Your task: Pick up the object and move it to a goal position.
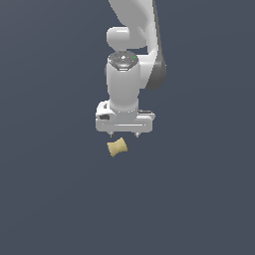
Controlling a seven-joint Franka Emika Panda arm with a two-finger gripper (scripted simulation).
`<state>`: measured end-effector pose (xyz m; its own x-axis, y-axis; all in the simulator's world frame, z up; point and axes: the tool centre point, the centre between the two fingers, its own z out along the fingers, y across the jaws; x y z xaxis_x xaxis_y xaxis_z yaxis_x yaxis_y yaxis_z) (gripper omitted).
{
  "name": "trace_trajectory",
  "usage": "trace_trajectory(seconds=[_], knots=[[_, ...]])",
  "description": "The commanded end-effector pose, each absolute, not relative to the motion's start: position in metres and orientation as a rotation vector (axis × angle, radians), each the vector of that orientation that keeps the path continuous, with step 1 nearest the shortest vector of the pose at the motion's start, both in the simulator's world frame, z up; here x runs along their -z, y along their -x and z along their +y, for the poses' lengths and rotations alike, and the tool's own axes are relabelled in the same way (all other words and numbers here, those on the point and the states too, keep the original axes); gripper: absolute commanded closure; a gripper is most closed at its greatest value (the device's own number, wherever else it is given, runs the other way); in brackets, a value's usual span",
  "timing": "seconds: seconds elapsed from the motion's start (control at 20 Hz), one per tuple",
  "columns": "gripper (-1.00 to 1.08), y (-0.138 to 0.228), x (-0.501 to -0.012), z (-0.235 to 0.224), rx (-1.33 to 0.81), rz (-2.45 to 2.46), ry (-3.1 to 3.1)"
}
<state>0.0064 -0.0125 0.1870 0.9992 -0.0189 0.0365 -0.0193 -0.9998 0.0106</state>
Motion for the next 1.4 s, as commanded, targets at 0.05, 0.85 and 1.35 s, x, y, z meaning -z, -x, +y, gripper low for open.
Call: trace_trajectory(seconds=[0.05, 0.85, 1.35], knots=[[-0.92, -0.007, -0.189, -0.013, -0.061, -0.031, -3.13], [-0.92, -0.002, -0.168, -0.019, -0.045, -0.356, -3.121], [-0.92, 0.006, -0.142, -0.028, -0.025, -0.811, -3.044]])
